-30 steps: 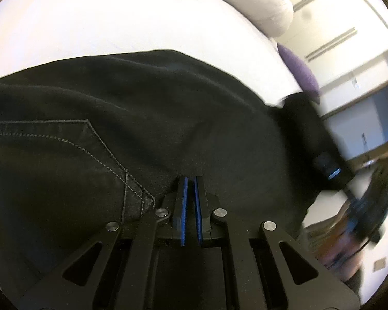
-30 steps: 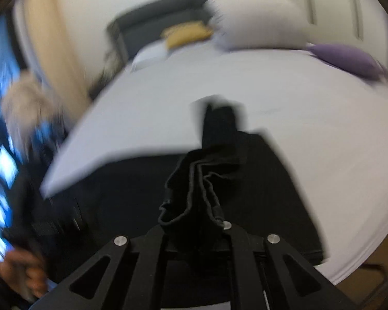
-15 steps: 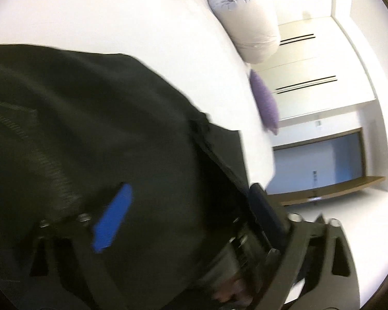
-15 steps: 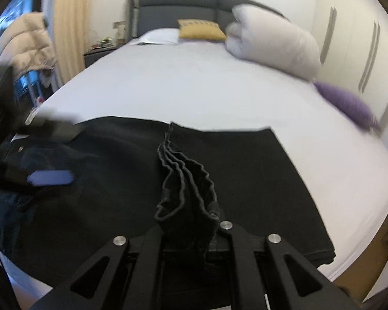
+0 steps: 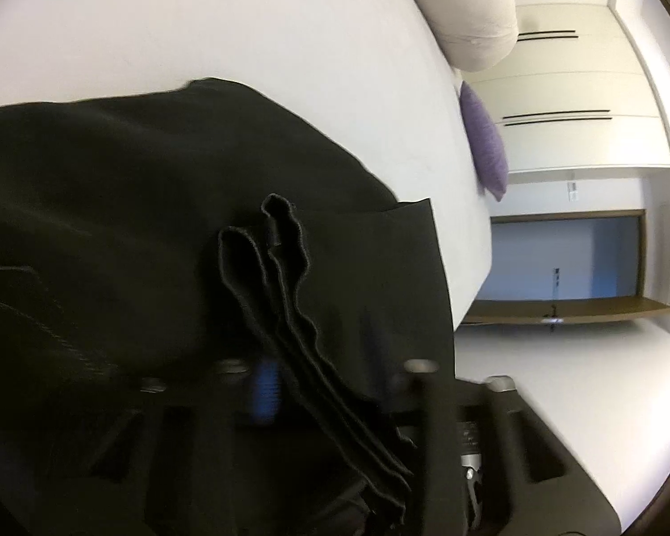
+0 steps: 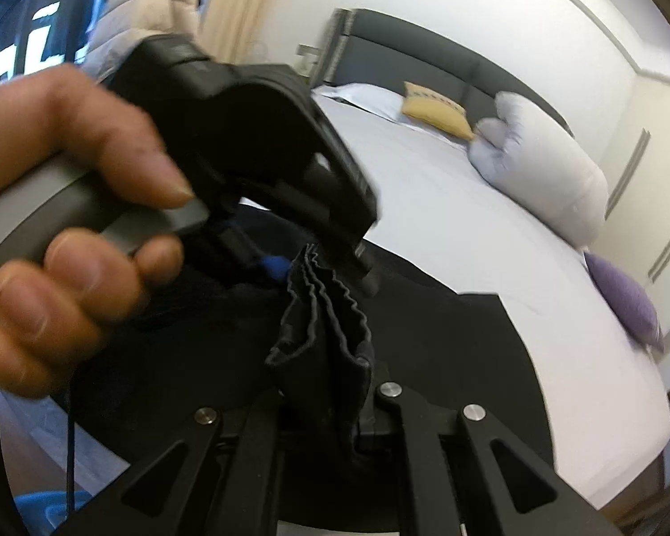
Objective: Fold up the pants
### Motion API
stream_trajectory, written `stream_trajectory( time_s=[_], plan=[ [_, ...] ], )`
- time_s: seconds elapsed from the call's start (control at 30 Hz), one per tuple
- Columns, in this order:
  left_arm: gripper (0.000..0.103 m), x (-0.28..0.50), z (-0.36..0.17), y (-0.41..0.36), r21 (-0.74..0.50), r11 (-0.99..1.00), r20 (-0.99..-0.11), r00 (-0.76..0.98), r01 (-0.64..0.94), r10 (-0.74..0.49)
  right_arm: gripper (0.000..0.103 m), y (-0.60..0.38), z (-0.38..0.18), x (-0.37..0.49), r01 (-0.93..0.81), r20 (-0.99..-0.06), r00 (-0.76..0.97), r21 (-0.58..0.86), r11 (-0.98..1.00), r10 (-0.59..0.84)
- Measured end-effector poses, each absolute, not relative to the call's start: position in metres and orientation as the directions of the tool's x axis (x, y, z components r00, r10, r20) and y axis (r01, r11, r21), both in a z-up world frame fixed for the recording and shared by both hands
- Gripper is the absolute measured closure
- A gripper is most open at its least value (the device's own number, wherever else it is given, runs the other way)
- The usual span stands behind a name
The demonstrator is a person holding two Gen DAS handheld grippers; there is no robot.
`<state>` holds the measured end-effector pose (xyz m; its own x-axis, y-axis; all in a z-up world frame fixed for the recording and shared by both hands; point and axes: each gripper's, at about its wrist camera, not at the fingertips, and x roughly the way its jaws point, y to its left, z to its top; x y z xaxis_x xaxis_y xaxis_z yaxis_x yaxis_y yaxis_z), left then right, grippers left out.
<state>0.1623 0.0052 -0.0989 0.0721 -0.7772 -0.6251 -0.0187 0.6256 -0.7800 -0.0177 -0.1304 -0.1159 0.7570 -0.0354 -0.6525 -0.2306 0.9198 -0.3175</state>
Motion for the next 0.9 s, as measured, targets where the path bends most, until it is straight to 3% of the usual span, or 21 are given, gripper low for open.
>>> stream_trajectory(
  time_s=[0.07,0.17,0.47,0.67,0.73,0.83,0.9],
  plan=[
    [0.089,0.162,-0.095,0.014,-0.762,0.648,-0.645,0.081,0.003,-0.76,0.095,-0.122,-0.116,-0.02,-0.253,-0.651,0.758,-0.334,0.908,-0.028],
    [0.092,0.16,-0.09,0.029,-0.743,0.669,-0.664,0.094,0.032,-0.742,0.095,-0.112,-0.118,-0.021,-0.282,-0.654,0.757,-0.348,0.894,-0.016],
    [0.092,0.154,-0.087,0.035,-0.663,0.743,-0.734,0.121,0.087,-0.669,0.095,-0.08,-0.132,-0.022,-0.351,-0.685,0.728,-0.369,0.861,0.004],
    [0.091,0.144,-0.098,0.042,-0.626,0.775,-0.761,0.145,0.089,-0.632,0.086,-0.084,-0.154,-0.021,-0.403,-0.754,0.656,-0.308,0.862,0.038],
    [0.088,0.137,-0.091,0.048,-0.59,0.801,-0.782,0.172,0.105,-0.599,0.073,-0.095,-0.148,-0.022,-0.39,-0.771,0.632,-0.227,0.892,0.08],
    [0.087,0.121,-0.065,0.059,-0.411,0.904,-0.859,0.279,0.121,-0.428,0.049,-0.125,-0.136,-0.025,-0.363,-0.799,0.57,-0.036,0.931,0.191],
    [0.087,0.118,-0.05,0.058,-0.331,0.934,-0.869,0.341,0.137,-0.358,0.049,-0.148,-0.128,-0.03,-0.341,-0.802,0.521,0.118,0.933,0.292]
  ],
)
